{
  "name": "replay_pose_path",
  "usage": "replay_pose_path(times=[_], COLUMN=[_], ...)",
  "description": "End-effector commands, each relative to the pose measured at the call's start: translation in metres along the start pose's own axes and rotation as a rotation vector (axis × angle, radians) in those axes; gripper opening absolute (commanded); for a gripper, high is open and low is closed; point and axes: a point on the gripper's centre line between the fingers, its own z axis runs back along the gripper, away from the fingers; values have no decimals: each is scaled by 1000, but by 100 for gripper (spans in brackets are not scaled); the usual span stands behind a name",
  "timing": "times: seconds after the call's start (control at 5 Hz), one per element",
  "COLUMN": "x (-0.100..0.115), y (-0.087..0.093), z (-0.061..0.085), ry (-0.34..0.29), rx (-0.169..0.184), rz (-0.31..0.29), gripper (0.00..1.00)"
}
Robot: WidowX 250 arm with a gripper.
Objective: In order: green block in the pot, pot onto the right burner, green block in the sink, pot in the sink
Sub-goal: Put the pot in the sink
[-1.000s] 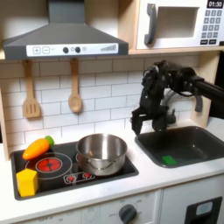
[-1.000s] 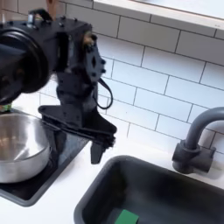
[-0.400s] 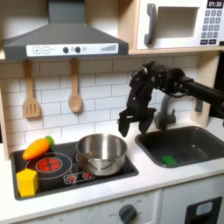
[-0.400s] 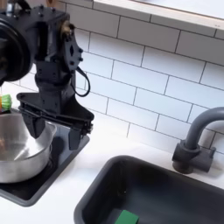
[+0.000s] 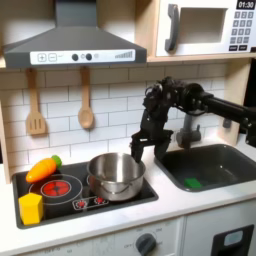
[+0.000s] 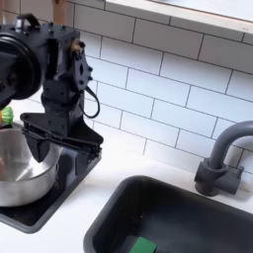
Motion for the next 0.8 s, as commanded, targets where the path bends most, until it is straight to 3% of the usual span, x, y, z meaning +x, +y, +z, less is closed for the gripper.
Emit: replay_pose_path(times=[0.0,0.4,0.6], x=[-1,-10,-19], y=[5,8,6], z=[-21,-38,-44], ry=[56,108,144], rx=[11,21,14], rz=[-5,-8,-11], gripper=[100,100,0])
